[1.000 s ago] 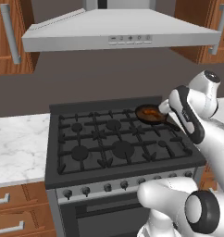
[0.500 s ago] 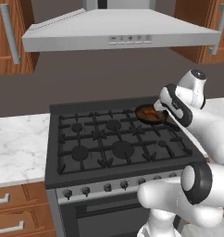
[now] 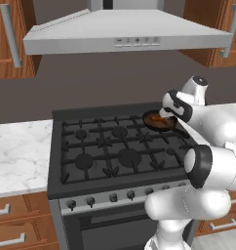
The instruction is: Place the chicken drumstick on the plate and place the onion on the same plate.
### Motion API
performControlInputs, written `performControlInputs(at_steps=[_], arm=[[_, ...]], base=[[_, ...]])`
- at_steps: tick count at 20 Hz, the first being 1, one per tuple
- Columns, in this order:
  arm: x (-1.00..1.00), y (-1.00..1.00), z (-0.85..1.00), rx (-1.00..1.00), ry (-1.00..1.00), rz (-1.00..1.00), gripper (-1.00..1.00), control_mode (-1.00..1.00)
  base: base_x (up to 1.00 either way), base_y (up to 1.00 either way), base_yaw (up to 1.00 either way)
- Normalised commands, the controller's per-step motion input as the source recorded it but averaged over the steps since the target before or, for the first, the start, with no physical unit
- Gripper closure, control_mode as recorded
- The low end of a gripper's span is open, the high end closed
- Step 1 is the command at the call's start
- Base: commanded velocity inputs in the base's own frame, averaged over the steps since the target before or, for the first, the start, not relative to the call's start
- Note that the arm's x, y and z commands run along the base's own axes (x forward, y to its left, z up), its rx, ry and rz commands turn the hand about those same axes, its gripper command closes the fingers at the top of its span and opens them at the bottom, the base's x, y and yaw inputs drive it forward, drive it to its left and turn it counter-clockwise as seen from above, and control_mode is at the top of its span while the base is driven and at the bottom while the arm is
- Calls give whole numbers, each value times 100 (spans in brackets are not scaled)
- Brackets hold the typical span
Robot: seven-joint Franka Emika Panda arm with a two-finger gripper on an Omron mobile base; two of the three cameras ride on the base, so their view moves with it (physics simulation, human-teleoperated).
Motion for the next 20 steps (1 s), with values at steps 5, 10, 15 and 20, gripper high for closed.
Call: performControlInputs(at_steps=[5, 10, 15, 20], arm=[[53, -12, -28, -5, 7, 4, -100, -100], [45, -20, -29, -1, 5, 4, -100, -100], [46, -19, -26, -1, 0, 3, -100, -100], [54, -15, -27, 0, 0, 2, -100, -100]], base=[[0, 0, 0], [0, 0, 0], [0, 0, 0], [0, 0, 0]])
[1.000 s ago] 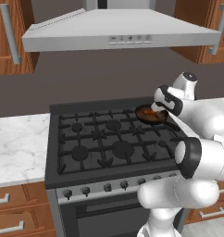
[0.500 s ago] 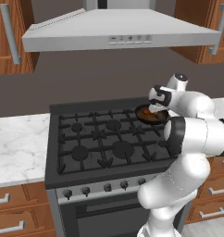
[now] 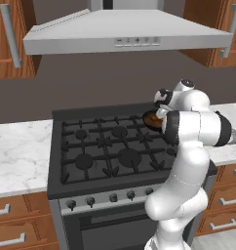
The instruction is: Place the chicken drumstick on the plate and place the onion on the same plate.
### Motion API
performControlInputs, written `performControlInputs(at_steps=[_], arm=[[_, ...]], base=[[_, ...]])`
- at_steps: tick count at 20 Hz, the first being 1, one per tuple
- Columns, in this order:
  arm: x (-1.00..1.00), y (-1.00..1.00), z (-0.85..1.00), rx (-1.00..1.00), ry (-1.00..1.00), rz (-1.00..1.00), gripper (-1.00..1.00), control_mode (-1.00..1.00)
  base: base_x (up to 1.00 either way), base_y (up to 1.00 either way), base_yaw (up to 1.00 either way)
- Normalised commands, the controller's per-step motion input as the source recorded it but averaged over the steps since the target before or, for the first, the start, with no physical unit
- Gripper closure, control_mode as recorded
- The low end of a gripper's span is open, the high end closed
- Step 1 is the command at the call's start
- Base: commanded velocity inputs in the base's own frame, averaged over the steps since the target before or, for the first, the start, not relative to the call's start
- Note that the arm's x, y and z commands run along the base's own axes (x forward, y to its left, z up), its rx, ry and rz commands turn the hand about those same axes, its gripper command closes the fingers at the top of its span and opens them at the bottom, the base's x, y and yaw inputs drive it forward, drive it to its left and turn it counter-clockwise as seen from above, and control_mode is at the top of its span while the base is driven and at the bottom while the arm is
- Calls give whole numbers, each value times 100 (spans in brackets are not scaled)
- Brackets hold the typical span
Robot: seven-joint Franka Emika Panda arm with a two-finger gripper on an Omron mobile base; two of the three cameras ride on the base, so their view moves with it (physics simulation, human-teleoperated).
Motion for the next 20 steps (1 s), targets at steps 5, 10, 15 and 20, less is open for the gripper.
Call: performControlInputs(at_steps=[5, 10, 15, 20], arm=[[51, -12, -25, 0, 3, 0, -100, -100], [43, -7, -24, -3, 5, 0, -100, -100], [33, 0, -24, -1, 2, 0, -100, -100], [39, -3, -23, -2, 1, 0, -100, -100]], base=[[0, 0, 0], [0, 0, 0], [0, 0, 0], [0, 0, 0]])
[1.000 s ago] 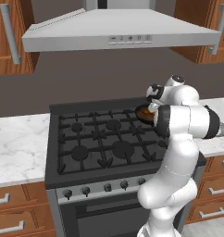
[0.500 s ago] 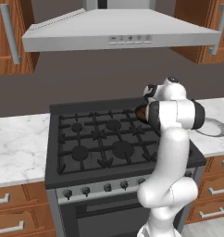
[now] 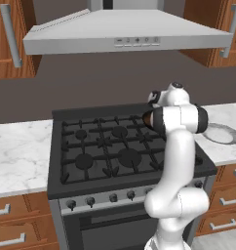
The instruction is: Place the chicken drumstick on the plate and place the onion on the same plate.
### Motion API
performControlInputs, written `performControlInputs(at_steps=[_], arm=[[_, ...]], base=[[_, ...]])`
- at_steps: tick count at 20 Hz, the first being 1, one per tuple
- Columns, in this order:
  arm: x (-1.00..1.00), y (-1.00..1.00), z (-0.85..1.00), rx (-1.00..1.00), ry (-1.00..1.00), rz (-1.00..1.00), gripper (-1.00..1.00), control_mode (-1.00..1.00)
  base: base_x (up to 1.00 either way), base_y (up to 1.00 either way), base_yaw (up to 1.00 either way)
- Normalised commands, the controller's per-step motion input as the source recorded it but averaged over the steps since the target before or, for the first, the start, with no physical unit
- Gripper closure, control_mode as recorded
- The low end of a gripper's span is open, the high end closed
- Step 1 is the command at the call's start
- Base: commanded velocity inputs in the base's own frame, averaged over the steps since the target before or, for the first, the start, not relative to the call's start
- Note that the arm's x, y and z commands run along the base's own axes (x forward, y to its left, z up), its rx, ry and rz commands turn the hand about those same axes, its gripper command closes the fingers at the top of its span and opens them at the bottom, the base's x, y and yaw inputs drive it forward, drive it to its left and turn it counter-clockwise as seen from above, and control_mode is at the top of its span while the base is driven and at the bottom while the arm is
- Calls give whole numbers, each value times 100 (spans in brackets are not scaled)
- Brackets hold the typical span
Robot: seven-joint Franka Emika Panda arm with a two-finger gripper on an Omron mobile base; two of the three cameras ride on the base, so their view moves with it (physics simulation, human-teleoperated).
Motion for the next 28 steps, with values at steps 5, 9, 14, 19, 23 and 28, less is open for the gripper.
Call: performControlInputs(at_steps=[5, 9, 14, 19, 23, 28], arm=[[40, -5, -21, -2, 4, 0, -100, -100], [31, -4, -22, -2, 4, 0, -100, -100], [16, -6, -19, -1, 3, 1, -100, -100], [12, -4, -23, 0, 3, 0, -100, -100], [2, -1, -22, 0, 1, 0, -100, -100], [2, 0, -19, 0, 0, 0, -100, -100]], base=[[0, 0, 0], [0, 0, 0], [0, 0, 0], [0, 0, 0], [0, 0, 0], [0, 0, 0]])
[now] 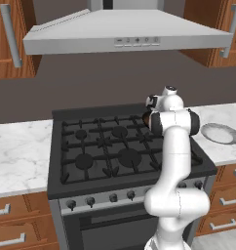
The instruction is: Place the chicken drumstick on the plate and place the onion on the same plate.
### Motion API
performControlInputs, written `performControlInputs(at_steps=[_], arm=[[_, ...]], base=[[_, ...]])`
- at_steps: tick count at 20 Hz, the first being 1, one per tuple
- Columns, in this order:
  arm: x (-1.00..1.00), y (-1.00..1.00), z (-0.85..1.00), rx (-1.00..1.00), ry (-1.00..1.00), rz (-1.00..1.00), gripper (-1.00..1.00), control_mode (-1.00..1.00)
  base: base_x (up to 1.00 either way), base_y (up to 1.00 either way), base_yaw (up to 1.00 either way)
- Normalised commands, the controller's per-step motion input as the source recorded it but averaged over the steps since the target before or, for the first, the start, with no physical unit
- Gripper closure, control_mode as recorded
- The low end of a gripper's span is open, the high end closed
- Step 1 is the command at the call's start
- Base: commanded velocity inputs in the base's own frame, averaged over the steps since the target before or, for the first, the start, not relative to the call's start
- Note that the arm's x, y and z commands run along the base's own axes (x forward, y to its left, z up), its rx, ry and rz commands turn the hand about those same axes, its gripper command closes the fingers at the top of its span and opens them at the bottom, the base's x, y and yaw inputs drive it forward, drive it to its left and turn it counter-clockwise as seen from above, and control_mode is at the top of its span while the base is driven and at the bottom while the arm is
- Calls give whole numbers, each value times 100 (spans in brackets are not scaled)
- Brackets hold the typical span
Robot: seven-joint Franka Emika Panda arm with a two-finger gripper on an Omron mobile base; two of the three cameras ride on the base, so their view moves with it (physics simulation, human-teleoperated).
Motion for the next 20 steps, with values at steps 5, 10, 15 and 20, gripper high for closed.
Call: performControlInputs(at_steps=[5, 10, 15, 20], arm=[[0, 0, -16, 0, 0, 2, 100, -100], [-13, 0, -14, 0, 1, 6, 100, -100], [-1, 0, -1, 0, 0, 1, 100, -100], [0, -3, 26, 3, 0, 0, 100, -100]], base=[[0, 0, 0], [0, 0, 0], [0, 0, 0], [0, 0, 0]])
